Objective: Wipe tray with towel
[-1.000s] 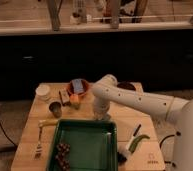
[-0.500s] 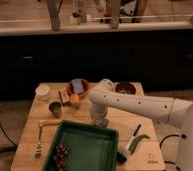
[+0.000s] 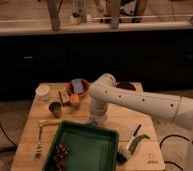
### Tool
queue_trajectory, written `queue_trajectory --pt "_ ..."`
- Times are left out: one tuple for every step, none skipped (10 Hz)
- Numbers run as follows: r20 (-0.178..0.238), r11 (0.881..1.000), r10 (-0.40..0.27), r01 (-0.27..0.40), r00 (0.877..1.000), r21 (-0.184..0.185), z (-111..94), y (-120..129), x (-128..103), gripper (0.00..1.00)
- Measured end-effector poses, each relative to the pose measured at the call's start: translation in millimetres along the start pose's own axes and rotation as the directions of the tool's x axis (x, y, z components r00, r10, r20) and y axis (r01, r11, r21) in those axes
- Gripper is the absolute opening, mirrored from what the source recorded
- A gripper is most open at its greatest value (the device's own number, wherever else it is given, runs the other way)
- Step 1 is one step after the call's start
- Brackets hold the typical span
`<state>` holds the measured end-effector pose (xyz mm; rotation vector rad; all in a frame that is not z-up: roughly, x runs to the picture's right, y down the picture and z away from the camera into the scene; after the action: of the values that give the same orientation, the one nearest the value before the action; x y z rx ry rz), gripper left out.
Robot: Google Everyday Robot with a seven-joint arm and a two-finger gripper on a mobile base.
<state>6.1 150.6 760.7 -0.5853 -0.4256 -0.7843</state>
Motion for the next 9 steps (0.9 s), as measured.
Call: queue_trajectory --pt "0.0 1.0 -0.015 0.015 1.0 0.005 -13 -1 -2 0.01" --pt "0.003 0.999 -0.037 0.037 0.999 0.011 -27 -4 -9 0.01" --pt "0.003 0.999 -0.047 0.047 0.999 0.013 -35 -3 -13 0.01" --pt "0.002 0.998 -0.058 0.058 0.998 0.014 -41 -1 -16 0.01" --pt "0.0 0.997 -0.07 0.07 0.998 0.013 -45 1 -22 0.01" --pt "-0.002 0.996 -0.082 0.082 0.997 0.017 -48 0 -28 0.01" --pt "-0.002 0.995 -0.094 0.094 0.996 0.021 -49 1 -35 0.01" --pt "-0.001 0.995 -0.101 0.101 0.995 0.022 -49 4 -44 0.01" --pt "0.002 0.994 -0.105 0.105 0.994 0.023 -49 5 -51 0.01"
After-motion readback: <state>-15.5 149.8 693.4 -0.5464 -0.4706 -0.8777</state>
